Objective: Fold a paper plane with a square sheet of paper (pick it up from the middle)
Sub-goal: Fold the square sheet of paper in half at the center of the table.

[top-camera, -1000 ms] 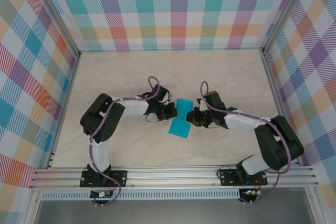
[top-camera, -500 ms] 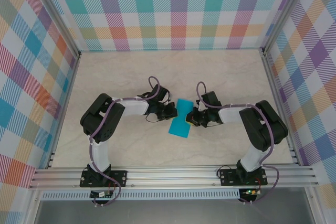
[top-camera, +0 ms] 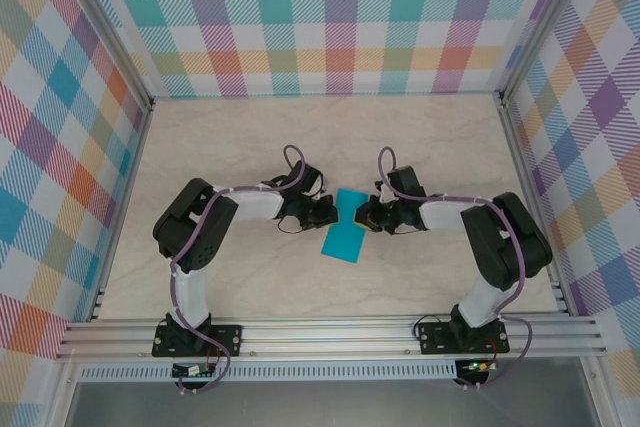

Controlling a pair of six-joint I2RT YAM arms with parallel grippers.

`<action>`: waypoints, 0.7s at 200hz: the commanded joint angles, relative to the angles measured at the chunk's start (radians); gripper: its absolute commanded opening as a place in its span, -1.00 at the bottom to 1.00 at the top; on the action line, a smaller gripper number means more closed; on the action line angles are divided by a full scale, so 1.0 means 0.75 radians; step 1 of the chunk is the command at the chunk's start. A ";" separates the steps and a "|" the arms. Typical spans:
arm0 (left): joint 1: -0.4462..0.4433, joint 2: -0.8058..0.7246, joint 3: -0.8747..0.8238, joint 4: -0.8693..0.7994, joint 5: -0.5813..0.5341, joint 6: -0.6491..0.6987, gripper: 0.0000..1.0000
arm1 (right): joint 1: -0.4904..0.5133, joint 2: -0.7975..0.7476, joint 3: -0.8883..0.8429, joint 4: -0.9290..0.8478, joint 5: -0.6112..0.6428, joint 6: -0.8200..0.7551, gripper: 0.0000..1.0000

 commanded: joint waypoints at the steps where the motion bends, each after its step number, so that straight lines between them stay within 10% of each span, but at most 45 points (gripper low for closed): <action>1: -0.008 0.074 -0.039 -0.204 -0.124 0.027 -1.00 | -0.014 0.047 0.005 -0.006 0.021 -0.046 -0.85; 140: -0.008 0.074 -0.039 -0.220 -0.136 0.030 -1.00 | -0.094 0.136 0.128 -0.036 -0.038 -0.067 -0.85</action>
